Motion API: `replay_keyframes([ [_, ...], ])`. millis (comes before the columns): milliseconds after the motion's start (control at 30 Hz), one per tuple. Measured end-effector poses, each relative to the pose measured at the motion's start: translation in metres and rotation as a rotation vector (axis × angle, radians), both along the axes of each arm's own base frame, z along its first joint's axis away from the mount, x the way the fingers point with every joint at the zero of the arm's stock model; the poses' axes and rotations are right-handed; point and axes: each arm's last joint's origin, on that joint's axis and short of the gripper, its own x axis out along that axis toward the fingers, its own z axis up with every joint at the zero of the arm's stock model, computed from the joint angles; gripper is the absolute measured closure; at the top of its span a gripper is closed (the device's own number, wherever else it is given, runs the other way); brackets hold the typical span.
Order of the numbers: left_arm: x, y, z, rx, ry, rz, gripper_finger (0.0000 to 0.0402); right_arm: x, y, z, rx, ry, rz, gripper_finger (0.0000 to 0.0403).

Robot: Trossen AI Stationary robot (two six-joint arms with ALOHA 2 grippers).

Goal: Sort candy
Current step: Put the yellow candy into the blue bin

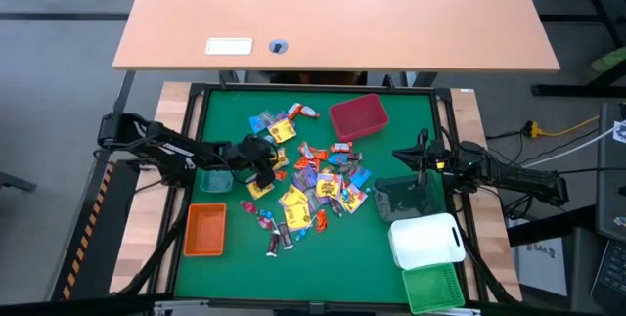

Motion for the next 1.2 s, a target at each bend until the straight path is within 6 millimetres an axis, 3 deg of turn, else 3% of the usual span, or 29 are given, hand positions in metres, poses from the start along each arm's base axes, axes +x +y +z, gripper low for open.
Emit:
replay_keyframes([
  [267, 0.000, 0.000, 0.001, 0.003, -0.006, -0.001, 0.0397, 0.000, 0.000, 0.000, 0.000, 0.000, 0.000, 0.0382],
  [533, 0.000, 0.000, 0.008, 0.008, -0.043, -0.002, 0.0401, 0.000, 0.000, 0.001, -0.002, -0.010, 0.000, 0.0382],
  [800, -0.007, -0.002, 0.049, 0.017, -0.252, -0.030, 0.0401, 0.000, 0.000, 0.001, -0.002, -0.013, 0.000, 0.0382],
  [967, -0.022, -0.007, 0.072, -0.029, -0.332, -0.117, 0.0401, 0.000, 0.000, 0.001, -0.002, -0.009, 0.000, 0.0382],
  [1200, -0.056, -0.012, 0.079, -0.170, -0.267, -0.051, 0.0401, 0.000, 0.000, 0.000, 0.000, -0.001, 0.000, 0.0382],
])
